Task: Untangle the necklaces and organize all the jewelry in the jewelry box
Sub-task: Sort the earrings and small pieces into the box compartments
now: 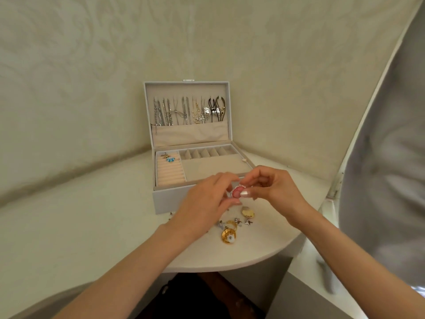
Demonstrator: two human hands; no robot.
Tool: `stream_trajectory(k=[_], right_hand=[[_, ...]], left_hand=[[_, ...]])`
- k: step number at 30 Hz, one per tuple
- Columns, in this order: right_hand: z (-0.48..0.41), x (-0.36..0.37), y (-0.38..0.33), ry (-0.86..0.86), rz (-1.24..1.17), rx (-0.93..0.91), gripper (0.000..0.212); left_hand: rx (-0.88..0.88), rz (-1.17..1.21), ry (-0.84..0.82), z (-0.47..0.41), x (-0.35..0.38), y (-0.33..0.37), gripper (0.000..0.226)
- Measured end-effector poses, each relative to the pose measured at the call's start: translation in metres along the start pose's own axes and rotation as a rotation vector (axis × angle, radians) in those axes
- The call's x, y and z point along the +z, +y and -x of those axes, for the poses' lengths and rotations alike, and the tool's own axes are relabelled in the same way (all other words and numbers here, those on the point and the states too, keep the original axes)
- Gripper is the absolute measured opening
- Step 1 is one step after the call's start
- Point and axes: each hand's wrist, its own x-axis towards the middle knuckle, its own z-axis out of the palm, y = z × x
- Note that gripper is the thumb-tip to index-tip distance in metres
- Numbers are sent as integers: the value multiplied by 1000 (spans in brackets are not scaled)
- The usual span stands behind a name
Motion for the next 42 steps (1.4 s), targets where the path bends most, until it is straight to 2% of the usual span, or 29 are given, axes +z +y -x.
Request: stream_trajectory(k=[3, 8, 11, 14, 16, 22, 30, 32, 36, 40, 42], right_hand=[[0, -2, 2, -19, -2, -10, 18], [-1, -18, 17, -148, 566, 89, 15], [2, -17, 29, -154, 663, 116, 11], [1, -14, 35, -139, 626, 105, 18], [-1, -16, 31, -126, 547, 95, 19], [-21, -25, -5, -48, 4, -7, 13], [-89, -17, -2, 103, -356, 184, 9], [-102, -15, 4, 108, -402, 190, 7], [-117, -11, 13, 132, -337, 162, 30], [-128, -6, 15, 164, -231, 122, 15], [-134, -4, 16, 166, -202, 133, 16]], left_hand=[[-33, 73, 28, -6, 2, 3, 15], [-194, 261, 54, -8, -3, -4, 5], [-266, 432, 67, -16, -9, -3, 7], [-288, 488, 54, -27, -17, -4, 9], [-280, 425, 32, -37, -23, -10, 10], [-368, 192, -42, -93, -26, -60, 9], [-408, 135, -199, -155, 16, -107, 14], [-374, 148, -242, -162, 21, -111, 18], [-294, 87, -318, -170, 20, -117, 21], [-280, 110, -295, -171, 21, -121, 25], [-280, 143, -281, -171, 21, -121, 30]])
